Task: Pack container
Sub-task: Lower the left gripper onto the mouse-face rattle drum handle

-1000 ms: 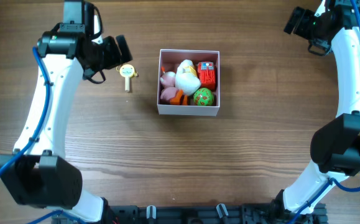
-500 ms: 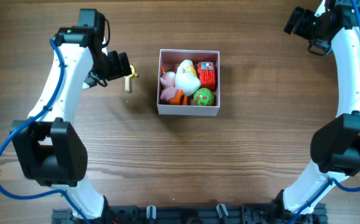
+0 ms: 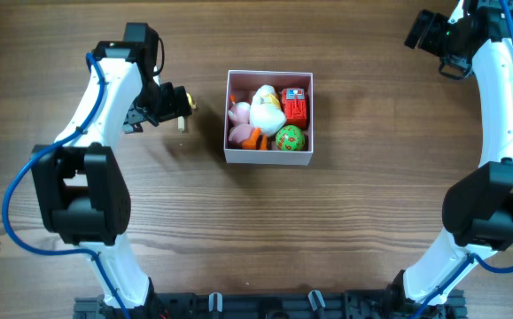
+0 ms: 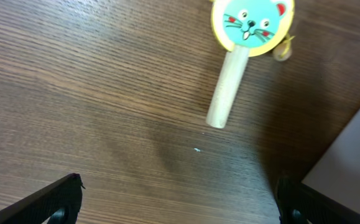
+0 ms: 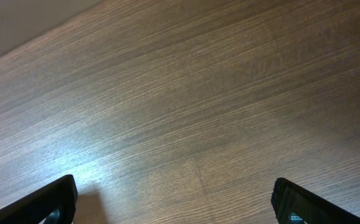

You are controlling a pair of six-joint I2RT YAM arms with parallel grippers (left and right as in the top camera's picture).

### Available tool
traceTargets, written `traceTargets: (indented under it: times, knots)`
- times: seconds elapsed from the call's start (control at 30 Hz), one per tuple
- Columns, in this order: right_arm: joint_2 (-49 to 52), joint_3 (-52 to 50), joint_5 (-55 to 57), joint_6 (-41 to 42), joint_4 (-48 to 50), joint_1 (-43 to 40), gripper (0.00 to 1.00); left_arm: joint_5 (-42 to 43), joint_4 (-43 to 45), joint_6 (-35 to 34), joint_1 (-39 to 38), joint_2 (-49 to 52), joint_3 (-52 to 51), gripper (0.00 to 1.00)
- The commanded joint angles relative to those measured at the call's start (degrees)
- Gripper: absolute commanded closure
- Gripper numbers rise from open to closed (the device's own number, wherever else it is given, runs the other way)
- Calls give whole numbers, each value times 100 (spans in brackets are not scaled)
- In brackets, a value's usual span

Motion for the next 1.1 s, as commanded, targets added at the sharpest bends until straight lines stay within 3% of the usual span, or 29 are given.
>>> traceTargets:
  times: [0.0, 0.87, 1.07]
  knots:
    - [-46, -13, -74, -9, 13, 13, 0, -76, -11, 118, 31, 184, -15, 0]
    - [-46, -13, -74, -7, 11, 13, 0, -111, 730, 442, -245, 723, -15, 1]
    - [-46, -13, -74, -7, 11, 13, 0, -144, 964, 474, -245, 817, -15, 5]
